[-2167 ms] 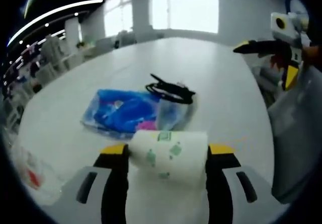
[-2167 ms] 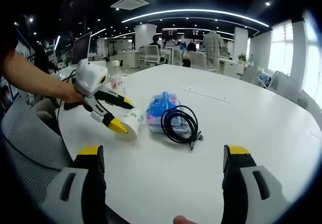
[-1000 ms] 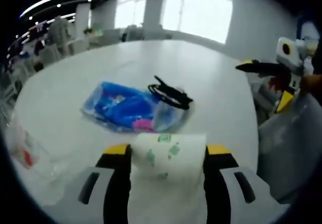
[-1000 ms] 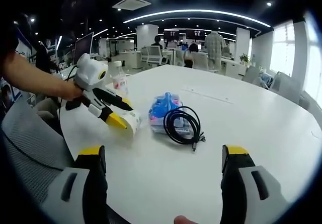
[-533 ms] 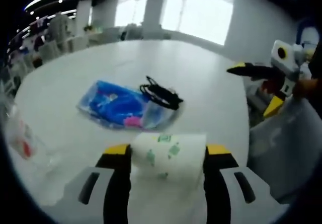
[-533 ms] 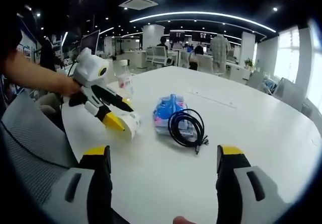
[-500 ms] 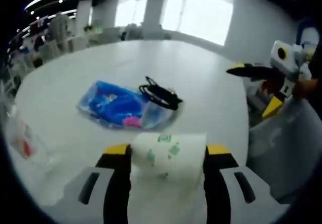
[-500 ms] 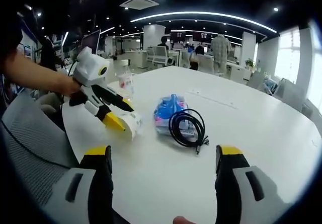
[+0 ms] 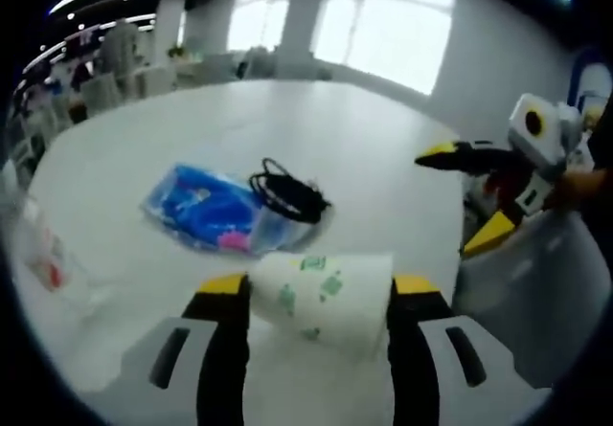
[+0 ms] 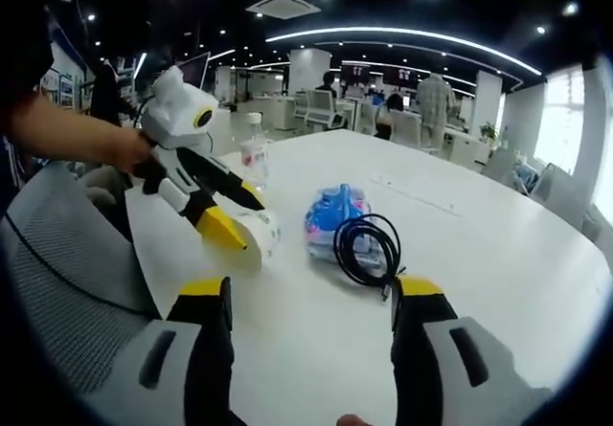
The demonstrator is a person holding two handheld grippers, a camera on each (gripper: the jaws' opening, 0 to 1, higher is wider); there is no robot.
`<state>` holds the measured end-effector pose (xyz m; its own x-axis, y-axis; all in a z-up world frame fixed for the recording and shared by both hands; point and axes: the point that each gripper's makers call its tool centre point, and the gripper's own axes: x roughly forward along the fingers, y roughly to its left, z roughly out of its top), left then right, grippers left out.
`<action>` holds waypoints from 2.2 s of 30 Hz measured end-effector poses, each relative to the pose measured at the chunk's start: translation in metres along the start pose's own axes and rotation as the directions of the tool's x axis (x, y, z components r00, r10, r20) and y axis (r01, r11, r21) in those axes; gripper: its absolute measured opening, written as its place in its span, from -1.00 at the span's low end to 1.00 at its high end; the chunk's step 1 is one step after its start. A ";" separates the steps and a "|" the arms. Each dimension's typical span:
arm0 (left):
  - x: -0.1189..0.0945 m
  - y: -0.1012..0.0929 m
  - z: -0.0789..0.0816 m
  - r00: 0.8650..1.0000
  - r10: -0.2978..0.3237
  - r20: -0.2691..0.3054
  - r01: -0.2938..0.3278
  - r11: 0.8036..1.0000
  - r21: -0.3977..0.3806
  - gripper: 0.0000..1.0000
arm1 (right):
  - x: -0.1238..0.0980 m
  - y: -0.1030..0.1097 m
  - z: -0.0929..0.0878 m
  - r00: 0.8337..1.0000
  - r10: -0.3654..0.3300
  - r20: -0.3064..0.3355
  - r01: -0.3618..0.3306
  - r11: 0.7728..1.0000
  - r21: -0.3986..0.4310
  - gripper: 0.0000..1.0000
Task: Arrange the tabletop items into an orderly group along one side of the table until the central work area is clear of visible clutter.
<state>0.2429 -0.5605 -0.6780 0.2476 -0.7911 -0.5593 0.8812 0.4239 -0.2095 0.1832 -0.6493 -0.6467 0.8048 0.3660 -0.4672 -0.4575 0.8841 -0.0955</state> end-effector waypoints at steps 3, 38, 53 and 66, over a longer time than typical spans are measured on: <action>0.000 -0.006 0.004 1.000 0.002 0.015 -0.002 1.000 -0.021 0.08 | 0.000 0.002 0.000 1.000 0.004 -0.003 -0.004 1.000 -0.008 0.13; 0.005 -0.064 0.011 0.998 -0.019 0.058 0.025 0.993 -0.111 0.08 | 0.000 0.023 0.002 0.991 0.129 -0.020 -0.131 0.987 -0.090 -0.95; 0.011 -0.074 0.008 0.999 0.024 0.045 -0.031 0.989 0.145 -0.04 | 0.001 0.017 -0.007 0.993 0.088 -0.081 -0.096 0.990 -0.099 -1.00; 0.011 -0.080 0.014 0.997 0.023 0.080 -0.048 0.946 0.321 -0.52 | 0.003 0.025 -0.016 0.985 0.114 -0.129 -0.127 0.987 -0.101 -1.00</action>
<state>0.1805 -0.6091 -0.6557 0.2996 -0.8137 -0.4982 0.9509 0.2974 0.0861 0.1681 -0.6307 -0.6644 0.6923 0.4236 -0.5842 -0.5919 0.7964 -0.1240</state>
